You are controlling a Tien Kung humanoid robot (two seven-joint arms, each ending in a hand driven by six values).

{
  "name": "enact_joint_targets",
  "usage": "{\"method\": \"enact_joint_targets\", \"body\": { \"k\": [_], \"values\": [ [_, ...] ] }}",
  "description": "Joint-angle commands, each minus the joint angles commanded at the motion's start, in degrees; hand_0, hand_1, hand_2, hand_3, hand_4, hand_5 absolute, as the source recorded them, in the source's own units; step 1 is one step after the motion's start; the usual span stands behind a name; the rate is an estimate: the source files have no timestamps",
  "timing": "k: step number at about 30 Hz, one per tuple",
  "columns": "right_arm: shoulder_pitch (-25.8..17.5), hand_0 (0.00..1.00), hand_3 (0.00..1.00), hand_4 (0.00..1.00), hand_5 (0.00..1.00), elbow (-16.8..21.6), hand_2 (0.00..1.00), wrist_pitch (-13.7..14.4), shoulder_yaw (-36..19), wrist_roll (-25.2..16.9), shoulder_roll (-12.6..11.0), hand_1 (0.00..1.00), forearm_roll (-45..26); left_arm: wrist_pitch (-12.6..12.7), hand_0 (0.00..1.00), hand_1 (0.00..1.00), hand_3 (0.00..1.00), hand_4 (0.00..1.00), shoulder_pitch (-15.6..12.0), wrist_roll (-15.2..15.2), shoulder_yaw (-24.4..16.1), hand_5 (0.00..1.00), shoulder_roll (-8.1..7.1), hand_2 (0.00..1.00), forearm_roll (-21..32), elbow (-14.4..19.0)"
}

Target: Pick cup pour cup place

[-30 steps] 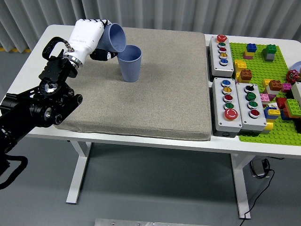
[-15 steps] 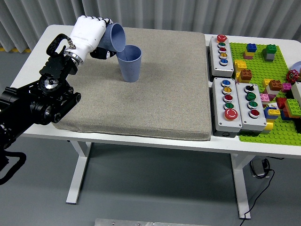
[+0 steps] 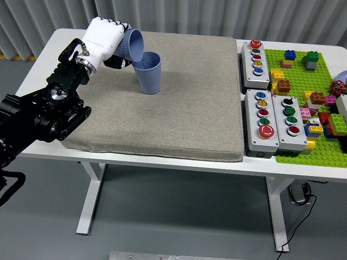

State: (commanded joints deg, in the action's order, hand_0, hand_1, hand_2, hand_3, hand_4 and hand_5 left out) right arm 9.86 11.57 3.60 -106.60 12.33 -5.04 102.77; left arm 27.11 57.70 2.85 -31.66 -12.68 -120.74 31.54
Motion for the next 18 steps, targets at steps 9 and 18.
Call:
{"method": "enact_joint_targets", "body": {
  "k": [9, 18],
  "values": [
    [0.1, 0.7, 0.637, 0.064, 0.312, 0.0, 0.67, 0.0, 0.1, 0.1, 0.0, 0.706, -0.2, 0.2, 0.468, 0.511, 0.549, 0.836, 0.6, 0.3, 1.2, 0.131, -0.1, 0.549, -0.6, 0.5],
    [0.0, 0.7, 0.637, 0.064, 0.31, 0.0, 0.669, 0.1, 0.1, 0.0, 0.0, 0.707, -0.3, 0.5, 0.468, 0.511, 0.547, 0.836, 1.5, 0.9, 3.1, 0.132, -0.33, 0.547, -1.2, 0.5]
  ]
}}
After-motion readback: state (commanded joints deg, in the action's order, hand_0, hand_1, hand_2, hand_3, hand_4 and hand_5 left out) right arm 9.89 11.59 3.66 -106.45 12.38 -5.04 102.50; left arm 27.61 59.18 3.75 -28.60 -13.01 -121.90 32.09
